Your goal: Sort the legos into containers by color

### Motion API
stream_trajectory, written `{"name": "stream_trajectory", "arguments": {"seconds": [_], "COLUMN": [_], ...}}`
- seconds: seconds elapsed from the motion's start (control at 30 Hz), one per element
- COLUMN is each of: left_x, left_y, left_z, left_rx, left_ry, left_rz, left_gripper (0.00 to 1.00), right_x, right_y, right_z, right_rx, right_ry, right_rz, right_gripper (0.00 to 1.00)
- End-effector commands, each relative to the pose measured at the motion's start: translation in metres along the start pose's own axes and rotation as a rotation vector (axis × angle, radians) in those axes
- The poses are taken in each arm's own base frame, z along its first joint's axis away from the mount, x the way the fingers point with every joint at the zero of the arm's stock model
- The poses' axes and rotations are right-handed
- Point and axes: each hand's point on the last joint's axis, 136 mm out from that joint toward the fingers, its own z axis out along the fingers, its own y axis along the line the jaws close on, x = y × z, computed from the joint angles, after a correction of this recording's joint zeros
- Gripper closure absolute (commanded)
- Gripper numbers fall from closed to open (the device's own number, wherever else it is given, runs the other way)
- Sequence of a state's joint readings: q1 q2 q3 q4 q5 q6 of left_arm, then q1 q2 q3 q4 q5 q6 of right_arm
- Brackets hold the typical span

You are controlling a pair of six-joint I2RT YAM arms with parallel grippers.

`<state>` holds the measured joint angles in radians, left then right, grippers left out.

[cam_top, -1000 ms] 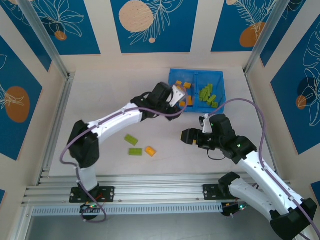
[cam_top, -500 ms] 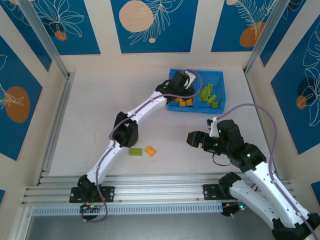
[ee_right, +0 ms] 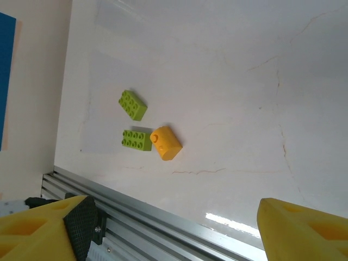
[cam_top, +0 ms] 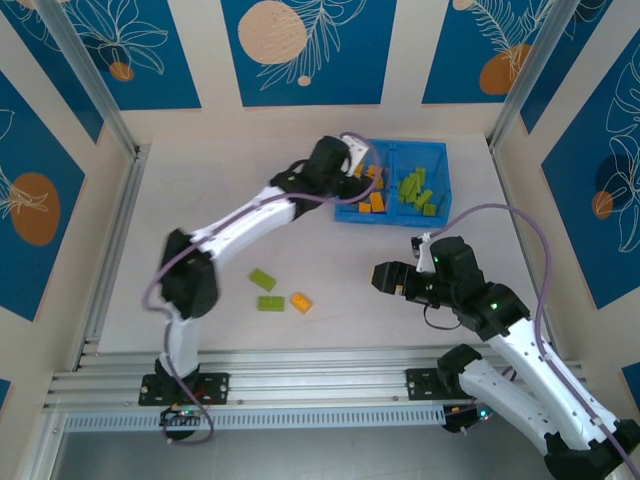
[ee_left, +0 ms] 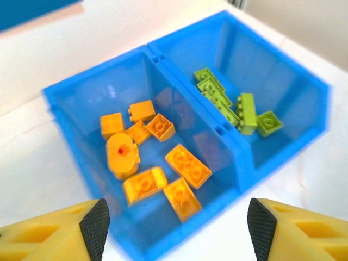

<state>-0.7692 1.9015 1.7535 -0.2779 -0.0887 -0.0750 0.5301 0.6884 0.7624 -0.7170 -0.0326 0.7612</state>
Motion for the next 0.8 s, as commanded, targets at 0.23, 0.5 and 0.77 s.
{"name": "stream_trajectory", "arguments": {"seconds": [0.23,0.5,0.77], "left_x": [0.085,0.171,0.201], "left_y": [0.033,0.065,0.079], "left_z": [-0.205,-0.303,-0.336], "left_rx": [-0.109,-0.259,-0.352], "left_ry": [0.009,0.13,0.199], "left_rz": [0.016,-0.168,-0.286], "left_gripper": [0.31,0.31,0.27], "right_x": [0.002,0.037,0.056], "right_y": [0.076,0.128,0.117], "right_z": [0.069,0.199,0.292], "right_rx": [0.013,0.026,0.185], "right_ry": [0.147,0.37,0.441], "right_rz": [-0.462,-0.708,-0.816], "right_gripper": [0.21,0.22,0.24]}}
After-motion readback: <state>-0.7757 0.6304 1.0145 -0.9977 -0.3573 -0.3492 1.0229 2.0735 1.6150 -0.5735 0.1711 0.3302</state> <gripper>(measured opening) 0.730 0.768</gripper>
